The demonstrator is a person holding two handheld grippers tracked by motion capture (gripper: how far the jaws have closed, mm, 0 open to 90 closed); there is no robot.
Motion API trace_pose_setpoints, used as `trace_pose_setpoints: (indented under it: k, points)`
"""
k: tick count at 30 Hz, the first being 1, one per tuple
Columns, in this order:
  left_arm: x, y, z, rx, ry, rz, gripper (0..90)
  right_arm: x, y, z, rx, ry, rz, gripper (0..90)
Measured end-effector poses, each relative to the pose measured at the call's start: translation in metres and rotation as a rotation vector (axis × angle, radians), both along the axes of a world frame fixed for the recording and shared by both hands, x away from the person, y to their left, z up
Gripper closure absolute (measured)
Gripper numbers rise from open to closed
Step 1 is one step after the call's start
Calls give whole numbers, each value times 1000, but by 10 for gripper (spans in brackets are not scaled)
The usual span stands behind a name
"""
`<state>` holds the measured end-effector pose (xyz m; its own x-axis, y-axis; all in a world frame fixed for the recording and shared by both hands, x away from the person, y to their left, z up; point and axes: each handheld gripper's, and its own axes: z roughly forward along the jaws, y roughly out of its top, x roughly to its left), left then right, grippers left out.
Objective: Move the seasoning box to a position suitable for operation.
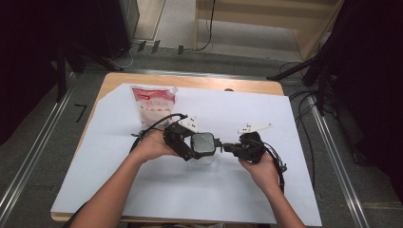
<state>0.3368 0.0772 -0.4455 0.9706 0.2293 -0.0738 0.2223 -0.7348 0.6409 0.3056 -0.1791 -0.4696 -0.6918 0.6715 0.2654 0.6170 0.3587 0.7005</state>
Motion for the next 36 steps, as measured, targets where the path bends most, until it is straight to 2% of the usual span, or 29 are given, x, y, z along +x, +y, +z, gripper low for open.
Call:
trace_pose_setpoints:
  k: [4, 8, 10, 12, 22, 31, 36]
  points:
    - [0, 1, 0, -8, -5, -1, 178, 0, 1, 0, -2, 2, 1, 900]
    - [-1, 1, 0, 0, -19, -16, 178, 0, 2, 2, 22, -24, 4, 900]
    - [-1, 1, 0, -1, -17, -16, 179, -1, 3, 4, 22, -54, 7, 900]
    - [0, 2, 0, 4, -14, -19, 178, -1, 4, 5, 22, -60, 11, 900]
    - [0, 2, 2, -20, -3, -9, 178, -2, 5, 4, 10, -57, 17, 900]
    - [-1, 3, 4, -19, 0, -14, 181, -4, 7, 5, 12, -60, 23, 900]
    - [-2, 4, 7, -26, -10, -12, 184, -4, 7, 5, 12, -60, 28, 900]
